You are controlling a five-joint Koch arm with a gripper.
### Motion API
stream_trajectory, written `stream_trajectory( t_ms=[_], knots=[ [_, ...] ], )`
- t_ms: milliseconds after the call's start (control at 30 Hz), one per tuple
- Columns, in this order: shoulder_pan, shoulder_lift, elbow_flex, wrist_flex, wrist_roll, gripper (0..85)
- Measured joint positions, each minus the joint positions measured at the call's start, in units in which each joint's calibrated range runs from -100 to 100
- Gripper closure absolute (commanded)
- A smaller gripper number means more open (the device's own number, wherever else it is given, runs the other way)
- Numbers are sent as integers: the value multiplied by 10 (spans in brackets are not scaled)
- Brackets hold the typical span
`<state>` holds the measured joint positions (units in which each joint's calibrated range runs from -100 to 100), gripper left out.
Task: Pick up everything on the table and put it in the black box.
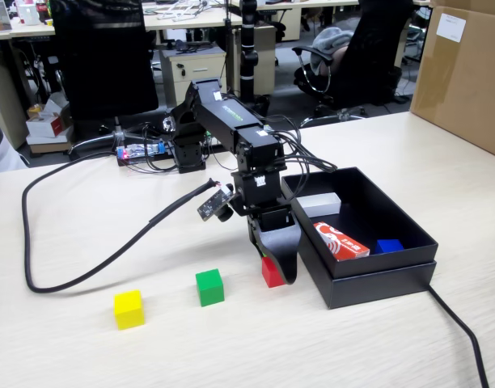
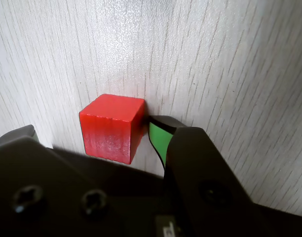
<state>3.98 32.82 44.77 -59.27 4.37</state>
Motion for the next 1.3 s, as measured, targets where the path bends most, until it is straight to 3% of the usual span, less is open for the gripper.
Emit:
stream_trajectory(
  t_ms=[600,700,967,1067,1300],
  knots=[
    [1,0,-1,2,4,438],
    [1,0,-2,2,4,521],
    [-1,0,-5,2,4,528],
    [-2,0,-11,2,4,598],
    [-2,-1,-16,3,4,625]
  ],
)
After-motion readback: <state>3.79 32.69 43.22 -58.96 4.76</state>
